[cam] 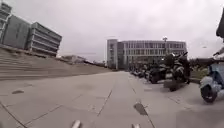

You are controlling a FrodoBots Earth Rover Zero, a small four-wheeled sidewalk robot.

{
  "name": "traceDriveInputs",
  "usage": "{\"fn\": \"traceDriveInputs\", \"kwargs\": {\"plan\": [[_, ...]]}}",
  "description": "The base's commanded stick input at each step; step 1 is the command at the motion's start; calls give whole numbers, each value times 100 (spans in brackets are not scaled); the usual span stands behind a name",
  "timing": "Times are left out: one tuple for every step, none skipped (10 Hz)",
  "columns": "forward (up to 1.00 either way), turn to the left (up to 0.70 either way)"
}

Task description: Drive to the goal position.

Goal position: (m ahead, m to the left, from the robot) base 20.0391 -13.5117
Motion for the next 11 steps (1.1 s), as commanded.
{"fn": "traceDriveInputs", "kwargs": {"plan": [[23, 0], [7, 0], [7, 0], [6, 0], [6, 0], [7, 0], [6, 0], [7, 0], [7, 0], [7, 0], [7, 0]]}}
